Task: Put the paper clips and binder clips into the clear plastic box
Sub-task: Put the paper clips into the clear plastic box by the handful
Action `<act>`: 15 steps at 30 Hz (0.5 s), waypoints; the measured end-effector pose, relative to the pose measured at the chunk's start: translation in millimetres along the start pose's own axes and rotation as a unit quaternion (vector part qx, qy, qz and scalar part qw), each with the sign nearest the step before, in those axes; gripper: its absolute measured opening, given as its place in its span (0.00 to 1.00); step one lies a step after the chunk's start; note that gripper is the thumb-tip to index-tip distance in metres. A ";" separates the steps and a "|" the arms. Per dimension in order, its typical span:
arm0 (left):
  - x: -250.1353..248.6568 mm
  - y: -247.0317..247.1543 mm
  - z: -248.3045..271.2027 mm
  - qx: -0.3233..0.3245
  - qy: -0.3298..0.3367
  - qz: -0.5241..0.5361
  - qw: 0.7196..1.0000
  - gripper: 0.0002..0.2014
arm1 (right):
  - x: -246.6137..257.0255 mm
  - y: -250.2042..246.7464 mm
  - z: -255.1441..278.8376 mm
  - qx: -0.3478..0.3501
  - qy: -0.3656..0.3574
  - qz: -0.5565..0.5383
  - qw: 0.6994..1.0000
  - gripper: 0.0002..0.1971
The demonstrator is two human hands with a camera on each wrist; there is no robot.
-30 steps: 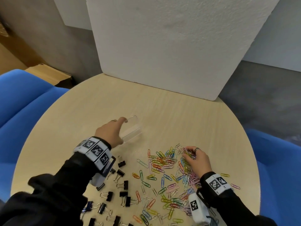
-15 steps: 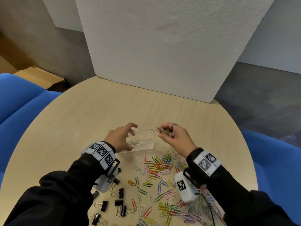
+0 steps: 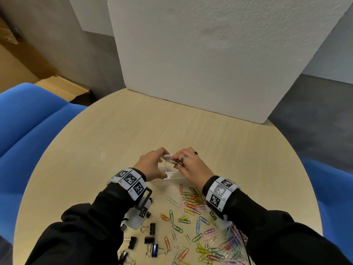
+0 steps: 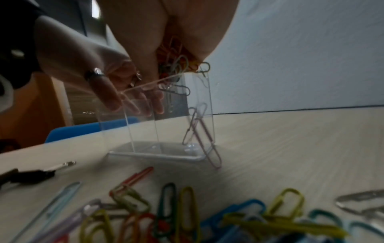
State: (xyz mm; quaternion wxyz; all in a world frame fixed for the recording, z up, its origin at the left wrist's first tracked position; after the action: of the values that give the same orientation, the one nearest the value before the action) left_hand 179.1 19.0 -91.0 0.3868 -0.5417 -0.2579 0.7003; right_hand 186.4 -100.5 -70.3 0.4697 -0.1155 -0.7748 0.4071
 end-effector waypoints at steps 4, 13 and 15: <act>-1.0 0.3 -0.6 0.003 0.003 -0.004 1.000 0.27 | 7.1 1.3 1.2 -0.029 -0.087 0.065 0.994 0.17; -4.0 -1.5 1.4 0.003 0.006 0.004 1.000 0.25 | 2.2 -19.2 8.8 -0.032 -0.072 0.024 0.997 0.14; -3.9 -1.0 1.4 0.007 0.009 0.008 1.000 0.25 | -1.9 -27.6 11.2 -0.044 -0.044 -0.016 0.998 0.13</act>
State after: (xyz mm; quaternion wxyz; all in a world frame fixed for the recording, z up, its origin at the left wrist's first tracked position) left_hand 178.5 16.5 -87.7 0.3871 -0.5477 -0.2452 0.7001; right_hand 183.8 -125.1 -53.6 0.4364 -0.1056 -0.8135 0.3697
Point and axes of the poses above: each hand's wrist, its own z-axis away from the middle knuckle, its own y-axis out of the palm, x = y × z, the point moved 7 cm from there along -z, towards the middle knuckle, and after that the axes turned 7 degrees about -x, right-handed, at the moved point
